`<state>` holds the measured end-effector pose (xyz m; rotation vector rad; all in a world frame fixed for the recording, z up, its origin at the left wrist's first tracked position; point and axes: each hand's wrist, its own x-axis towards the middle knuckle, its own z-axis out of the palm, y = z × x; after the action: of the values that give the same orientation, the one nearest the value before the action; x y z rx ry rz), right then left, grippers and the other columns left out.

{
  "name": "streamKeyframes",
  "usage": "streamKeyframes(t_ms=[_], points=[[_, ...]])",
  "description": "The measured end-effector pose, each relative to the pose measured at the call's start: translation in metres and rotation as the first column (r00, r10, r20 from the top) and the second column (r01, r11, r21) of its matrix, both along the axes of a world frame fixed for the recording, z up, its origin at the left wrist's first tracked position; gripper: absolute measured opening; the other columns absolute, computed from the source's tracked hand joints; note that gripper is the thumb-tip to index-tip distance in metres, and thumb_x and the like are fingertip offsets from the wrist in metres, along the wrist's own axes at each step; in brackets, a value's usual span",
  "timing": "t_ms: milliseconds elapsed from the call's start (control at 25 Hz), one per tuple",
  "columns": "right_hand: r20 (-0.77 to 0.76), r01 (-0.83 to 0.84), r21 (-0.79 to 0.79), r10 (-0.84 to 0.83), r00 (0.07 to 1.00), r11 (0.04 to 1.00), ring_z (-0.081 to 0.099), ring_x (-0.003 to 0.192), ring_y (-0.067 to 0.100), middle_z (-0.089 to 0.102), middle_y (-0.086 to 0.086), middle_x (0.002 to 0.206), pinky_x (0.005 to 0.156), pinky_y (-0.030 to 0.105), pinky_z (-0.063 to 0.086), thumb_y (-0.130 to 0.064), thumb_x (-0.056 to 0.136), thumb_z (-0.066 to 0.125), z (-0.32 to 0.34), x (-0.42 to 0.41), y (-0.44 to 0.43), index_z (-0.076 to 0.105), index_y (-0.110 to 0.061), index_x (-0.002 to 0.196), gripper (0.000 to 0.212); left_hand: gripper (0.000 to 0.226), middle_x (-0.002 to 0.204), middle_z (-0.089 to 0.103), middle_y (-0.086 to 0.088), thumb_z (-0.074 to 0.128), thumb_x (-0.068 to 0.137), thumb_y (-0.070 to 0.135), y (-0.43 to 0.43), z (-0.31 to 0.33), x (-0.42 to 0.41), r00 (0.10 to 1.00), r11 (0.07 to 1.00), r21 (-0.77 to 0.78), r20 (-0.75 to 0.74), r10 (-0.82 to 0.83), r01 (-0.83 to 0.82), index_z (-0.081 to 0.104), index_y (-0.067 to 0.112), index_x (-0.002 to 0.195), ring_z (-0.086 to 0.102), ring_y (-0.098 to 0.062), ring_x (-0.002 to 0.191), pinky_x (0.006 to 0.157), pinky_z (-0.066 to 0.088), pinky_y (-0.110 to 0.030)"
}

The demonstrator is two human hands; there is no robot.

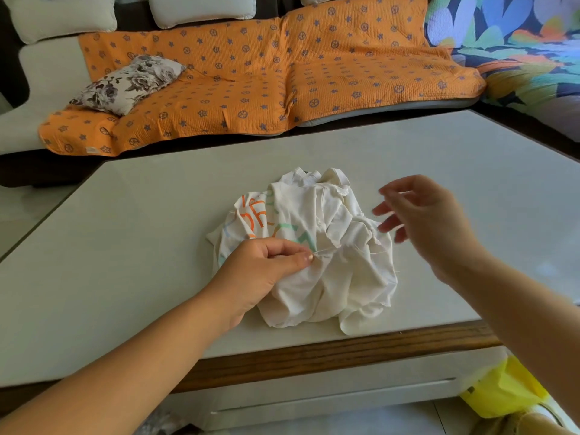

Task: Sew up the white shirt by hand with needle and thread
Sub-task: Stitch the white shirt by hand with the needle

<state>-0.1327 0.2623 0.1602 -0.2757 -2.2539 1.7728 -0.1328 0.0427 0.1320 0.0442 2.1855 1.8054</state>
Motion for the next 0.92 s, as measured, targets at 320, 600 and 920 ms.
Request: streamKeyframes(t_ms=[320,600,920], points=[[0.11,-0.3,0.239,0.281,0.953,0.923,0.068,0.061,0.006,0.073,-0.001,0.068,0.06,0.01,0.049,-0.012,0.097,0.054,-0.008,0.032,-0.034,0.064,-0.018,0.087,0.015,0.012,0.081,0.075,0.009,0.076,0.077,0.03,-0.003,0.004,0.002,0.993,0.995,-0.089,-0.111,-0.05,0.04,0.078,0.023,0.087,0.067,-0.002,0.079,0.073,0.052,-0.018],[-0.101,-0.17,0.297,0.208,0.973,0.94,0.064,0.075,0.002,0.065,-0.014,0.088,0.063,0.012,0.047,-0.02,0.094,0.06,-0.022,0.036,-0.041,0.066,-0.027,0.087,0.011,0.002,0.083,0.075,0.006,0.075,0.081,0.024,-0.008,0.005,0.002,0.996,0.999,-0.041,-0.084,-0.013,0.009,0.076,0.025,0.082,0.066,-0.004,0.078,0.07,0.045,-0.021],[0.084,-0.359,0.249,0.35,0.933,0.899,0.06,0.046,0.007,0.065,-0.006,0.059,0.05,0.012,0.044,-0.017,0.095,0.056,-0.023,0.047,-0.044,0.069,-0.03,0.093,0.018,0.003,0.087,0.076,0.004,0.075,0.078,0.029,-0.008,0.004,0.001,0.996,1.0,-0.007,-0.092,-0.015,0.014,0.076,0.031,0.08,0.068,-0.008,0.087,0.083,0.046,-0.029]])
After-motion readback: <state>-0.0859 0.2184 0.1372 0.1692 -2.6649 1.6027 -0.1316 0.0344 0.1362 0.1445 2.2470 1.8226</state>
